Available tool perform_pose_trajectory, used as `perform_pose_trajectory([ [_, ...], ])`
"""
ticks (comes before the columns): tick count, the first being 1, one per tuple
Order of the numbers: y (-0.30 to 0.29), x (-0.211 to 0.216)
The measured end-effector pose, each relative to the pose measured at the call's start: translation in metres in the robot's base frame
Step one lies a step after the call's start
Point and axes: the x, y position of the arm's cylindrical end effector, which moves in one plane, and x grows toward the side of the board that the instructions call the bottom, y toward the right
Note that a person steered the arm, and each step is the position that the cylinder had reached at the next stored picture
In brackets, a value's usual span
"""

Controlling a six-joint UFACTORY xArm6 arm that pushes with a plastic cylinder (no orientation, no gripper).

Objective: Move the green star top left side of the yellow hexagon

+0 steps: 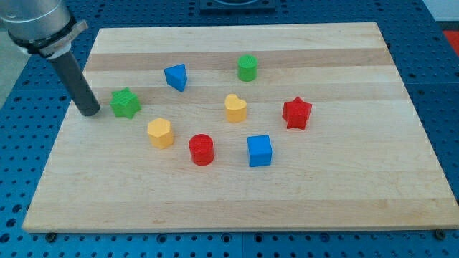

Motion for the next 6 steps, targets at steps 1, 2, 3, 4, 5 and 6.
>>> perform_pose_trajectory([
  [1, 0.000, 0.000],
  [2, 0.008, 0.000],
  [3, 0.037, 0.000],
  [4, 0.056, -0.002],
  [5, 0.057, -0.002],
  [6, 0.056, -0.002],
])
